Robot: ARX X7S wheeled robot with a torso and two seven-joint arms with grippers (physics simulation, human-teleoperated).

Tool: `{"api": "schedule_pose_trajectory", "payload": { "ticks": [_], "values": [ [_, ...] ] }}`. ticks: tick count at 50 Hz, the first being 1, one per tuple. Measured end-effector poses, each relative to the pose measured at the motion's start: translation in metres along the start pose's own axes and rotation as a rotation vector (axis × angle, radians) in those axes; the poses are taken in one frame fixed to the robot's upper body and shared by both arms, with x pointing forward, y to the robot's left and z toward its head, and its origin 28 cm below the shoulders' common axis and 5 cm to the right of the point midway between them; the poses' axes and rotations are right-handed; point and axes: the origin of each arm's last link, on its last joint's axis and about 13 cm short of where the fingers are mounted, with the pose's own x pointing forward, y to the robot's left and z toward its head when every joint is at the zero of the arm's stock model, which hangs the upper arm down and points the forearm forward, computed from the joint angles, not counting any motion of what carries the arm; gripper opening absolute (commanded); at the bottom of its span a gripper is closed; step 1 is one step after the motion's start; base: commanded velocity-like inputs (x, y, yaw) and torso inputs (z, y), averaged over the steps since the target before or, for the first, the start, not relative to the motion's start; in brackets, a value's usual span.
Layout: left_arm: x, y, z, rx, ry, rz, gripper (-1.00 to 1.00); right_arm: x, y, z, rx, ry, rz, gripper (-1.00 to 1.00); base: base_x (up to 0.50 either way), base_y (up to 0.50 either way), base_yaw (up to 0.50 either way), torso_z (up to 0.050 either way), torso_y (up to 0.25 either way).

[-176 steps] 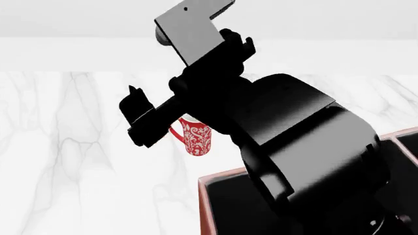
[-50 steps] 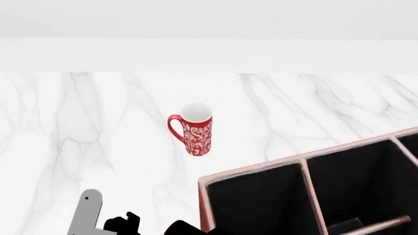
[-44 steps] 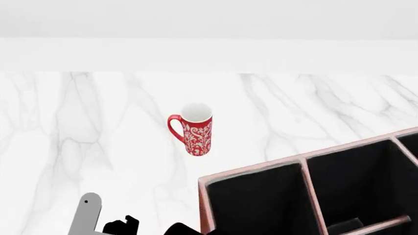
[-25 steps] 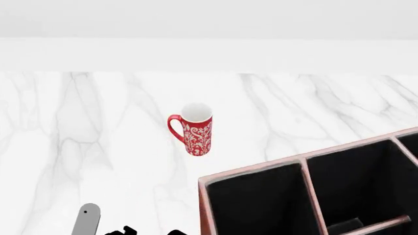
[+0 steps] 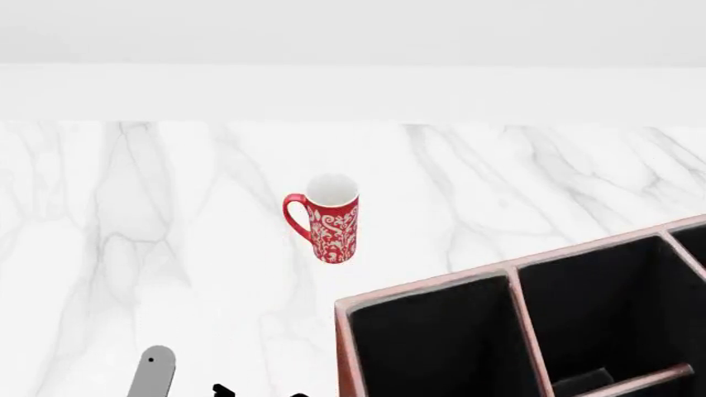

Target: Pick up the book and place it in the right compartment of the caddy.

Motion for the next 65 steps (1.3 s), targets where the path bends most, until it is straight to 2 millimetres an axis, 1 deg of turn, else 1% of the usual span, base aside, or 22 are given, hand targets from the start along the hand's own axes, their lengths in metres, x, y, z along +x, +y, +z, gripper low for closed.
{"api": "schedule_pose_trajectory", "payload": {
  "ticks": [10,29,50,65],
  "values": [
    [0.000,0.001,0.000,0.000,-0.001,0.001,1.00,-0.003,0.000,0.005,0.013,-0.041,-0.044,-1.00,0.00,0.00,0.00,0.000,0.000],
    [-0.001,0.002,0.000,-0.003,-0.003,0.001,1.00,-0.026,-0.003,0.030,0.021,-0.139,-0.191,-1.00,0.00,0.00,0.00,0.000,0.001],
    [-0.002,0.003,0.000,-0.006,-0.005,0.002,1.00,-0.076,-0.008,0.074,0.110,-0.232,-0.332,-1.00,0.00,0.00,0.00,0.000,0.001],
    [-0.001,0.003,0.001,-0.008,-0.008,0.001,1.00,-0.105,-0.014,0.095,0.146,-0.277,-0.415,-1.00,0.00,0.00,0.00,0.000,0.001]
  ]
}}
